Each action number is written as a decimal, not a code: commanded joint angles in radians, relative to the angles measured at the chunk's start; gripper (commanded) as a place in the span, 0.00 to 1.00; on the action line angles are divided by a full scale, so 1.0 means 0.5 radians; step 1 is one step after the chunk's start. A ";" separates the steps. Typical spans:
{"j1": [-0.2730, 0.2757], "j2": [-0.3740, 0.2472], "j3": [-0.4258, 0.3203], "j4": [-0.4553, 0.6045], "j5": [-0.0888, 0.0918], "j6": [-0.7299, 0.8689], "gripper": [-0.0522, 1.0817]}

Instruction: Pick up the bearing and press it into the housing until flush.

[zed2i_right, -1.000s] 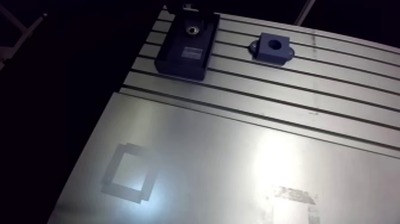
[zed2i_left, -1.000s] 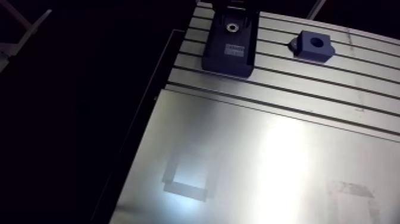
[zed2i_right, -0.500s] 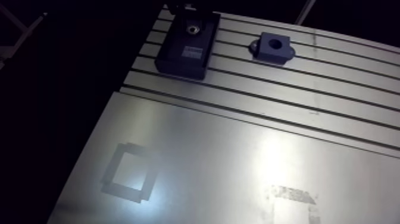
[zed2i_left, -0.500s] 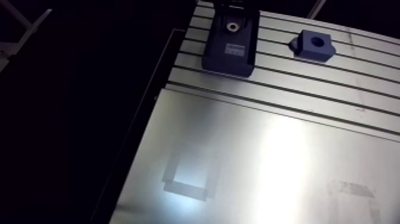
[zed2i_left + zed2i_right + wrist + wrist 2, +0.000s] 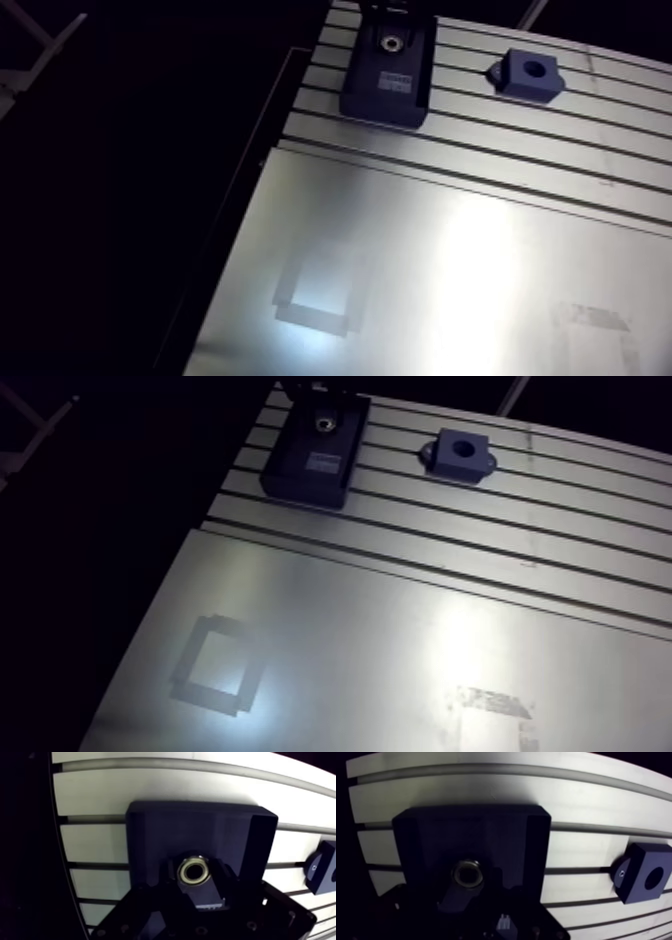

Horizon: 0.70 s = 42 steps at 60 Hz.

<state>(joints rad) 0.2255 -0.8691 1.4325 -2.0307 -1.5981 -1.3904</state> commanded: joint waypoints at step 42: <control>-0.003 0.010 -0.010 -0.002 0.001 0.000 0.57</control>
<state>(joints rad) 0.2254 -0.8624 1.4279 -2.0318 -1.5975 -1.3905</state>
